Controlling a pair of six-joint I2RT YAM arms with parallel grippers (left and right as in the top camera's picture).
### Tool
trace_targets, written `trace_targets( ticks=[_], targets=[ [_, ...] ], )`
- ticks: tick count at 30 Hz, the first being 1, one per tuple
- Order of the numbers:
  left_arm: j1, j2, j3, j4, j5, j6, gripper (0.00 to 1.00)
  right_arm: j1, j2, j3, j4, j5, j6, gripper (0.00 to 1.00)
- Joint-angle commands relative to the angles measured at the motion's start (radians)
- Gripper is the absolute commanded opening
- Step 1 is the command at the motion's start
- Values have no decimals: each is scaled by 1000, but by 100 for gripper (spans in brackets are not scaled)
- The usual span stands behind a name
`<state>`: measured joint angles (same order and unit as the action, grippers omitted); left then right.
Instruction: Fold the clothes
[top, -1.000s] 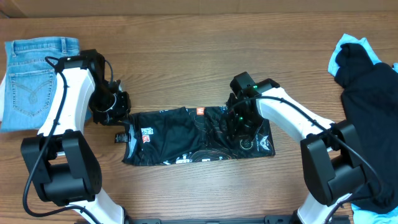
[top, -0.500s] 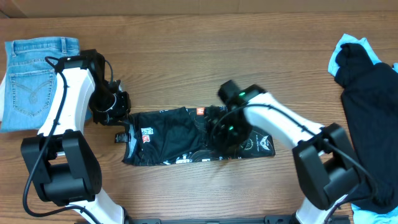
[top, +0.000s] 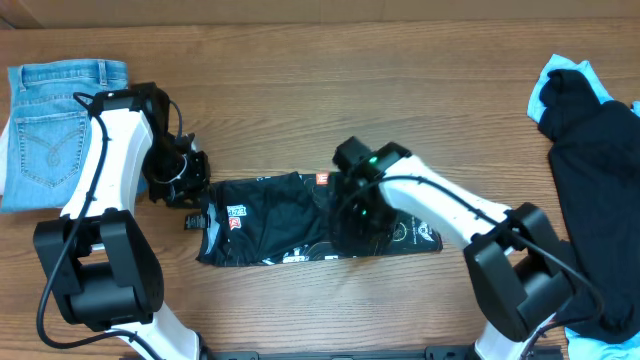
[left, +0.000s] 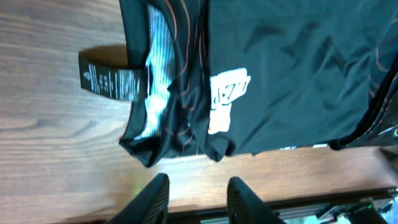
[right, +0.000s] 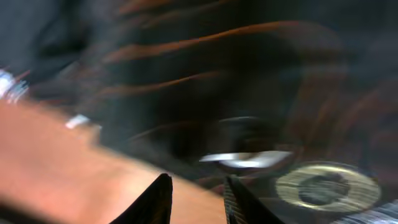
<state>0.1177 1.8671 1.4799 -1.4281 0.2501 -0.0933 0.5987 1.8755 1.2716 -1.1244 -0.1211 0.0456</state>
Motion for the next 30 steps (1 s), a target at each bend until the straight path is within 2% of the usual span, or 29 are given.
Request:
trace_targets(
  ticks=[1,2,5,10,12,17,20,26,28,30],
  targets=[
    [0,-24,11,-8,-21,30,38,-64,-67,76,6,170,149,33],
    [0,-24,4,-7,-34,34,40,-84,-81,85,6,170,159,34],
    [0,-24,-45,30,-54,35,55,-147,-120,92,7,169,161,37],
    [0,-24,-167,145,-47,117,61,-241,-134,91,-18,169,161,40],
    [0,-24,-219,205,-47,122,68,-269,-134,90,-25,169,161,40],
    [0,-24,-310,335,-58,132,72,-309,-134,90,-31,169,161,40],
    [-1,-24,-357,409,-52,131,77,-316,-134,90,-32,169,161,40],
    [-2,-23,-434,489,22,131,75,-316,-134,90,-32,169,161,40],
    [-6,-24,-453,498,43,131,67,-316,-134,90,-32,168,161,40],
    [-11,-23,-470,503,79,132,53,-316,-134,90,-32,168,161,40]
  ],
)
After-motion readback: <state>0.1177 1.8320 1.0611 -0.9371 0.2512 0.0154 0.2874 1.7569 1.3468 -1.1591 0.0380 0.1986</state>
